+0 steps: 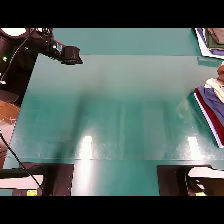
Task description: Fold the shirts.
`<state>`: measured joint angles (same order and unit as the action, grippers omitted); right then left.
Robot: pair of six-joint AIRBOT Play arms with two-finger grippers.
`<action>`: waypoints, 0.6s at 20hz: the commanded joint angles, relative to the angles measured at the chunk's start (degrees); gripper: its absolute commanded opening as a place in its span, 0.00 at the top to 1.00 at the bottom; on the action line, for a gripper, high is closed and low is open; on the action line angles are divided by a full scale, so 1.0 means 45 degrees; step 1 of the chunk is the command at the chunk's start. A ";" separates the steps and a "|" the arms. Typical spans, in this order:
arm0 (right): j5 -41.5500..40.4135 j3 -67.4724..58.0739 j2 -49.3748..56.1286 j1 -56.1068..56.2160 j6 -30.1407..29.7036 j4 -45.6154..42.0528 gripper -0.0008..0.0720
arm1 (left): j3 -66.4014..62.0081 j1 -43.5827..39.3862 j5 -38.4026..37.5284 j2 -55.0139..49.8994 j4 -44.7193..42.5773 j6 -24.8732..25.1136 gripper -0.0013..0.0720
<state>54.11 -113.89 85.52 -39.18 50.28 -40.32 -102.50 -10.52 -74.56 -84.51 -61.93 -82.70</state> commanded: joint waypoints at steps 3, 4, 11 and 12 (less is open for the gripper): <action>0.4109 0.0097 -0.1127 -0.1647 -0.0024 -0.0112 0.97 | 0.0005 0.0010 0.0000 0.0000 0.0000 0.0044 0.94; 0.4692 0.0097 -0.1277 -0.2001 0.0364 -0.0330 0.97 | 0.0005 0.0010 0.0005 0.0000 0.0005 0.0039 0.94; 0.7135 0.0146 -0.2098 -0.3186 0.4031 -0.5882 0.96 | 0.0005 0.0010 0.0000 0.0000 0.0010 0.0044 0.94; 0.7111 0.0418 -0.2312 -0.3181 0.4269 -0.6484 0.96 | 0.0005 0.0010 0.0005 0.0000 0.0010 0.0049 0.94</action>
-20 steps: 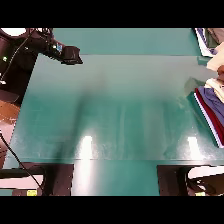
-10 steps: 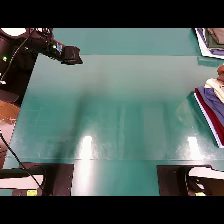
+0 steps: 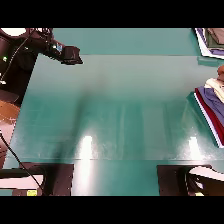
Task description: Fold the shirts.
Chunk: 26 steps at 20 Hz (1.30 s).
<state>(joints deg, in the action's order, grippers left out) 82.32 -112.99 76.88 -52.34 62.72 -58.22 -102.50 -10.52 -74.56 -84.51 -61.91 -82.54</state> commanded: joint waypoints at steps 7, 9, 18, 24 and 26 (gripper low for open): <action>0.1015 0.4823 -0.2069 -0.0262 0.1715 -0.4935 0.58 | 0.0005 0.0010 0.0000 0.0000 0.0000 0.0112 0.94; 0.0884 0.5765 -0.2482 -0.0272 0.2050 -0.6154 0.28 | 0.0005 0.0010 -0.0005 0.0000 0.0000 0.0112 0.94; 0.0063 0.4522 -0.3055 0.0325 0.3589 -0.3793 0.14 | 0.0005 0.0010 -0.0015 0.0000 0.0005 0.0107 0.94; -0.0170 0.3764 -0.3050 0.4046 0.3633 -0.2701 0.21 | 0.0005 0.0010 -0.0044 0.0000 0.0005 0.0097 0.94; -0.0481 0.3764 -0.3050 0.5207 0.3633 -0.2739 0.25 | 0.0005 0.0010 -0.0223 0.0000 0.0005 0.0097 0.94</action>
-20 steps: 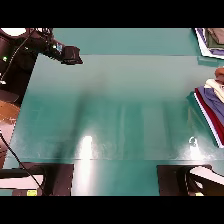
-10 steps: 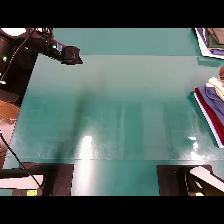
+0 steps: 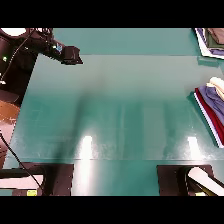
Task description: Fold the shirts.
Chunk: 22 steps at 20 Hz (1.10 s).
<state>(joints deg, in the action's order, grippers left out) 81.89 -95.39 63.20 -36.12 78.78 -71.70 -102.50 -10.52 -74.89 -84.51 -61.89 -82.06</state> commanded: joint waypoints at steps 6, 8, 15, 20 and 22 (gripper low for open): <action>-0.0403 -0.0146 -0.0010 0.3706 0.0058 0.0272 0.96 | 0.0000 0.0010 -0.0160 0.0000 0.0005 -0.0015 0.94; -0.0432 -0.0146 -0.0010 0.4124 0.0058 0.0267 0.96 | 0.0000 0.0010 -0.0204 0.0000 0.0092 -0.0019 0.94; -0.0427 -0.0146 -0.0010 0.4430 0.0058 0.0272 0.96 | 0.0000 0.0010 -0.0117 0.0000 0.0097 -0.0019 0.94; -0.0427 -0.0146 -0.0010 0.4430 0.0058 0.0272 0.96 | 0.0000 0.0010 -0.0121 0.0000 0.0097 -0.0019 0.94; -0.0427 -0.0146 -0.0010 0.4430 0.0058 0.0272 0.96 | 0.0000 0.0010 -0.0117 0.0000 0.0097 -0.0019 0.94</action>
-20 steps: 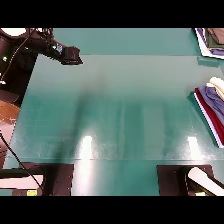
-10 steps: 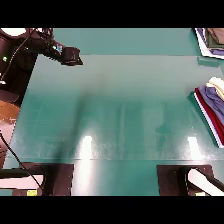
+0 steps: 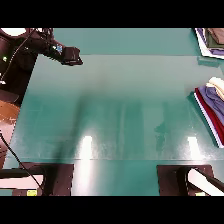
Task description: Fold the shirts.
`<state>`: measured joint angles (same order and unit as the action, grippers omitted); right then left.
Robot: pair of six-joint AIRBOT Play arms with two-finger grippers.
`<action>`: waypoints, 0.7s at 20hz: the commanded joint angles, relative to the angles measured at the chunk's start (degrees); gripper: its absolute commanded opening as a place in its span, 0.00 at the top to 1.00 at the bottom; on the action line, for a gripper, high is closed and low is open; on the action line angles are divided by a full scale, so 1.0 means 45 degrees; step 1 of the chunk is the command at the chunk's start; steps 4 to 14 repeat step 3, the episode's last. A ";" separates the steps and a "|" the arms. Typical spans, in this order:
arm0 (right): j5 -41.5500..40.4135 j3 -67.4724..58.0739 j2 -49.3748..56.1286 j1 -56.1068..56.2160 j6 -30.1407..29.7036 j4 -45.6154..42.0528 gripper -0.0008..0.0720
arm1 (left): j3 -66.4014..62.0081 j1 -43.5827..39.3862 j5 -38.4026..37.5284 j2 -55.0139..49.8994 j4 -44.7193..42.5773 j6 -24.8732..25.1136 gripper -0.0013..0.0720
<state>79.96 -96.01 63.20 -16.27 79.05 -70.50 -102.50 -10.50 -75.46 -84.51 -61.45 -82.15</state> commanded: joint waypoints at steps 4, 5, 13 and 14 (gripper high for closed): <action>0.0005 -0.0010 -0.0010 0.0019 0.0000 0.0010 0.96 | 0.0000 0.0005 0.0005 0.0000 -0.0005 0.0000 0.94; 0.0005 -0.0010 -0.0010 0.0019 0.0000 0.0010 0.96 | 0.0000 0.0005 0.0005 0.0000 -0.0005 0.0000 0.94; 0.0005 -0.0010 -0.0010 0.0019 0.0000 0.0010 0.96 | 0.0000 0.0005 0.0005 0.0000 -0.0005 0.0000 0.94; 0.0005 -0.0010 -0.0010 0.0019 0.0000 0.0010 0.96 | 0.0000 0.0005 0.0005 0.0000 -0.0005 0.0000 0.94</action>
